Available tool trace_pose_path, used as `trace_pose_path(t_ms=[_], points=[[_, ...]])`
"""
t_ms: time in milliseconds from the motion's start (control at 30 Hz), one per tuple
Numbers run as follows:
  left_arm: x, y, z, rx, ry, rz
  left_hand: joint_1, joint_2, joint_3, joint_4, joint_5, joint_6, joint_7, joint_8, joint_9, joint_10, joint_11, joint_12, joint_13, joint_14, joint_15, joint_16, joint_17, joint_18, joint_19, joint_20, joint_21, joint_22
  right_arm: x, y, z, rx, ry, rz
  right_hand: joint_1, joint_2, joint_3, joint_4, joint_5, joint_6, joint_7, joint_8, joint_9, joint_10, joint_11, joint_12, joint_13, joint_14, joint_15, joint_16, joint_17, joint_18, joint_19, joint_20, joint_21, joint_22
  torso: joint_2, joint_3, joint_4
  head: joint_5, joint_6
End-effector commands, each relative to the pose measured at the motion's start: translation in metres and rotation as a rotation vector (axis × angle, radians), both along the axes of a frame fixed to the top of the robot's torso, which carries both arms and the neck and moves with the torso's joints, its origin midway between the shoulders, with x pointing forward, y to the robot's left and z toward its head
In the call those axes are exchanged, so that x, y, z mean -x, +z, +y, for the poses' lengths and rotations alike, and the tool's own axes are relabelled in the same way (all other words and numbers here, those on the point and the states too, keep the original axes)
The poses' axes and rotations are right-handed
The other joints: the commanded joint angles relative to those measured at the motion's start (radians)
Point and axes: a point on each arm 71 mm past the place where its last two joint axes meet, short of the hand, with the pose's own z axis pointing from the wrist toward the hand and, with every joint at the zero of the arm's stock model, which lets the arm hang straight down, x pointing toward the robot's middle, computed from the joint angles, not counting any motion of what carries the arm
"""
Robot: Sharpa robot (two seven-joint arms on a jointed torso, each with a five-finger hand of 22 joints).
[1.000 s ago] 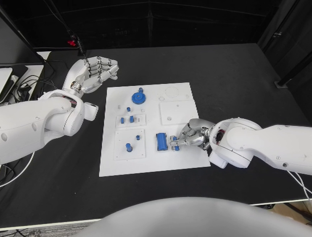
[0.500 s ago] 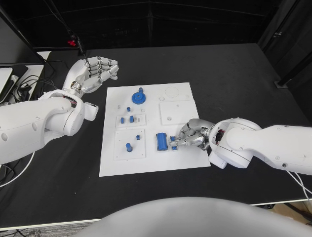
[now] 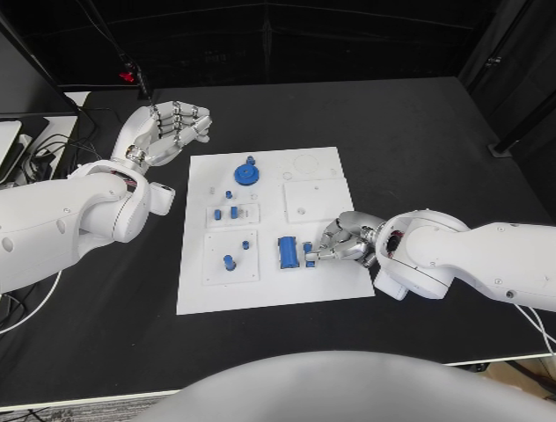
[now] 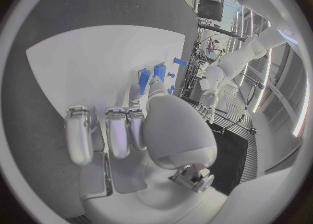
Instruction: Assemble the parts on the task board
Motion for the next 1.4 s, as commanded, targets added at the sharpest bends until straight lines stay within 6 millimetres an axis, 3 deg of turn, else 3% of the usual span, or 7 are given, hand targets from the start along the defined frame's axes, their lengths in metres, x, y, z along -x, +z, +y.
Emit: trace_pose_path(t_ms=[33,233,567,700,1067,1400], points=[[-0.0003,0.0008,-0.0009,0.006,-0.008,0.000,0.013,-0.001,-0.005,-0.002,0.006,0.008,0.063,0.005,-0.001,-0.002,-0.005,0.004,-0.002,0.006,-0.002,0.006,-0.002,0.010,0.005,0.000,0.004,-0.001,0.0019,-0.0002,0.0008,0.012,0.028,0.015,-0.004,0.011,-0.010,0.000,-0.005,-0.003,-0.008,0.019,0.017,0.103,-0.010,0.003,0.262,0.106,-0.008,0.002,0.263,-0.007,0.105,-0.008,0.003,0.263,-0.001,-0.0004,-0.0007,-0.002,0.000],[-0.0004,0.0004,-0.0008,0.005,-0.008,0.001,0.014,0.000,-0.005,-0.002,0.007,0.009,0.063,0.005,-0.001,-0.002,-0.006,0.004,-0.002,0.007,-0.002,0.006,-0.002,0.010,0.005,0.000,0.004,-0.002,0.0015,-0.0009,0.0015,0.021,0.038,0.016,0.003,0.011,-0.020,-0.002,-0.011,-0.005,-0.016,0.050,0.046,0.103,-0.017,0.003,0.262,0.106,-0.014,0.002,0.263,-0.007,0.105,-0.014,0.003,0.263,0.000,0.0004,0.0005,-0.004,0.000],[-0.0002,0.0001,-0.0006,0.005,-0.006,0.001,0.016,0.001,-0.005,-0.002,0.008,0.009,0.063,0.005,0.000,-0.002,-0.006,0.004,-0.002,0.007,-0.002,0.007,-0.002,0.010,0.005,0.000,0.004,-0.002,0.0000,-0.0018,0.0033,0.037,0.051,0.010,0.007,0.012,-0.023,-0.002,-0.014,-0.007,-0.019,0.061,0.057,0.103,-0.020,0.003,0.262,0.106,-0.017,0.002,0.263,-0.007,0.105,-0.016,0.003,0.263,0.000,-0.0002,0.0005,-0.003,0.000],[-0.0002,0.0001,-0.0008,0.005,-0.007,0.001,0.016,0.001,-0.005,-0.002,0.008,0.009,0.063,0.005,0.000,-0.002,-0.006,0.004,-0.002,0.007,-0.002,0.007,-0.002,0.010,0.005,0.000,0.004,-0.002,-0.0019,-0.0022,0.0039,0.055,0.049,-0.004,0.048,0.022,-0.013,-0.015,-0.003,-0.010,-0.028,0.071,0.072,0.103,-0.027,0.003,0.262,0.106,-0.023,0.002,0.263,-0.007,0.105,-0.022,0.003,0.263,0.000,-0.0004,0.0006,-0.004,0.000],[-0.0001,0.0001,-0.0008,0.006,-0.007,0.002,0.016,0.001,-0.005,-0.002,0.008,0.009,0.063,0.005,0.000,-0.002,-0.006,0.004,-0.002,0.007,-0.002,0.007,-0.002,0.010,0.005,0.000,0.004,-0.002,-0.0066,-0.0028,0.0037,0.077,0.037,-0.033,0.113,0.042,0.009,-0.024,0.021,-0.004,-0.038,0.065,0.082,0.103,-0.037,0.003,0.262,0.106,-0.033,0.002,0.263,-0.007,0.105,-0.033,0.003,0.263,0.000,0.0000,0.0008,-0.003,0.000],[-0.0001,-0.0001,-0.0008,0.006,-0.008,0.002,0.018,0.002,-0.004,-0.002,0.010,0.010,0.063,0.005,0.000,-0.002,-0.006,0.004,-0.002,0.007,-0.002,0.007,-0.002,0.010,0.005,0.000,0.004,-0.002,-0.0072,-0.0031,0.0057,0.078,0.043,-0.035,0.120,0.043,0.011,-0.025,0.024,-0.004,-0.039,0.063,0.083,0.103,-0.038,0.003,0.262,0.106,-0.034,0.002,0.263,-0.007,0.105,-0.034,0.003,0.263,-0.001,0.0001,0.0009,-0.004,0.000]])
